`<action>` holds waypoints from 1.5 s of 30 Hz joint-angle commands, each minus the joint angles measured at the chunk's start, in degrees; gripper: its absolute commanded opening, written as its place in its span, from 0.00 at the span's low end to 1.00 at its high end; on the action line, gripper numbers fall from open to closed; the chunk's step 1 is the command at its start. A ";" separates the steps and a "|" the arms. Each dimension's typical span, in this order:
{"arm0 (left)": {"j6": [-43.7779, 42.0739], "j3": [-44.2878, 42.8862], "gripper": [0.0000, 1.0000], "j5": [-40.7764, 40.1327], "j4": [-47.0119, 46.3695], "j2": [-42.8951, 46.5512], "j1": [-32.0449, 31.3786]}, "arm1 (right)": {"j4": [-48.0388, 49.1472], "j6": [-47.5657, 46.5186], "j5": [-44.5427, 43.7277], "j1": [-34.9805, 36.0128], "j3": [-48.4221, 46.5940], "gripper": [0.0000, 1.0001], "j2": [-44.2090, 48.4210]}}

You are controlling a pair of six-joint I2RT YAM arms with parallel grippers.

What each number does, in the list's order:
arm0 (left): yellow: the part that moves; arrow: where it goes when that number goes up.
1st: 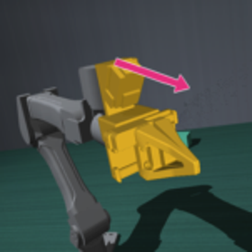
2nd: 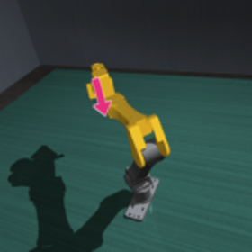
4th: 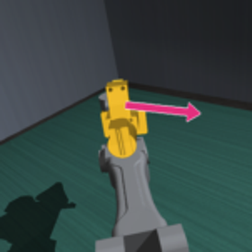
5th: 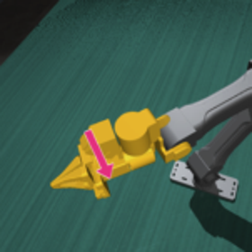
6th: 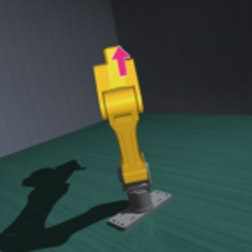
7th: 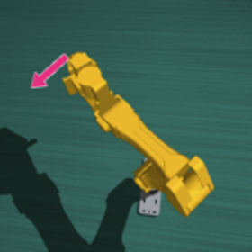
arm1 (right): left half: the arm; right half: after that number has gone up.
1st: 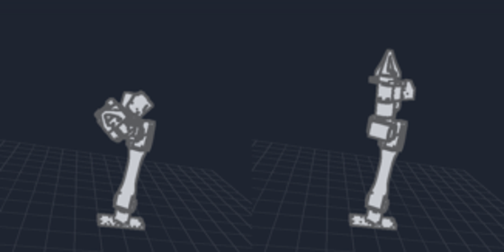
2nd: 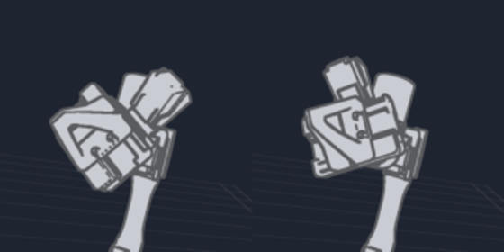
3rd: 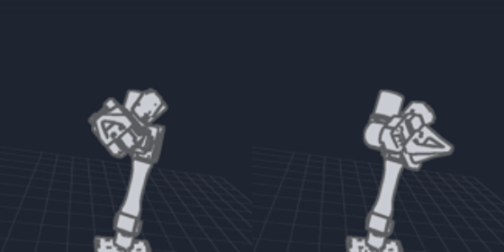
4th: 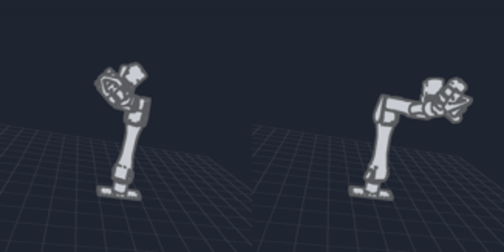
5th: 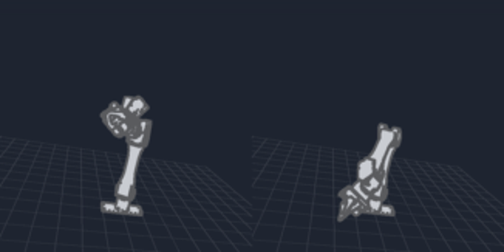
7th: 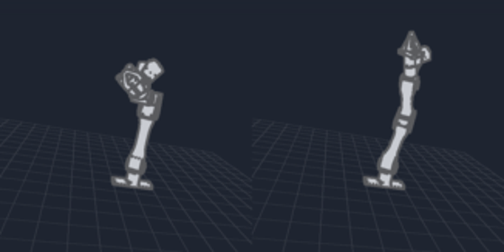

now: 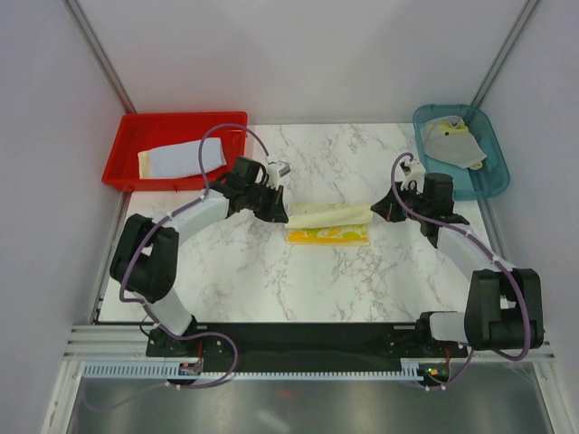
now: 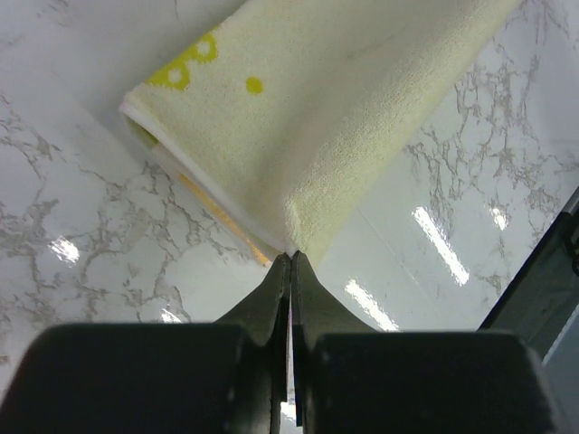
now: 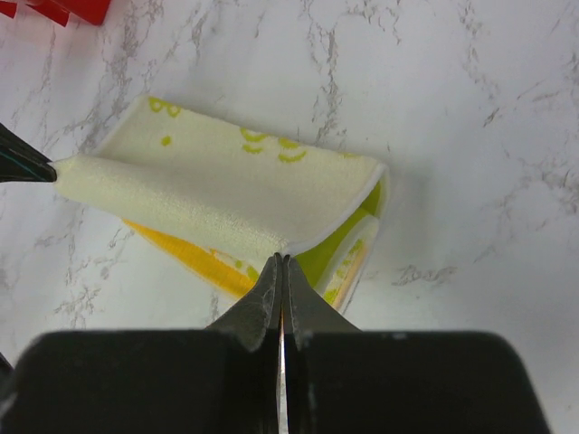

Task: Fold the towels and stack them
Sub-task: Fold the towel

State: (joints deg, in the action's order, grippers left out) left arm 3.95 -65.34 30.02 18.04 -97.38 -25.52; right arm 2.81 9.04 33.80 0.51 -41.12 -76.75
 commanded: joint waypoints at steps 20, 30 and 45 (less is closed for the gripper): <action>6.51 5.76 0.46 -9.88 0.67 3.60 -3.92 | -18.00 11.62 -7.43 0.10 2.99 0.39 5.29; 13.54 -0.23 0.56 -10.50 4.37 2.64 -3.93 | -25.04 15.13 -13.49 2.38 -3.44 0.41 1.18; 14.43 0.92 0.50 -15.25 2.70 -2.47 -3.75 | -20.65 12.85 -16.23 5.02 -1.41 0.39 -5.52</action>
State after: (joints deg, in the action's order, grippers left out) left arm 16.95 -64.38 17.34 21.69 -100.68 -29.12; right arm -19.46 22.55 19.11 5.43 -42.85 -83.07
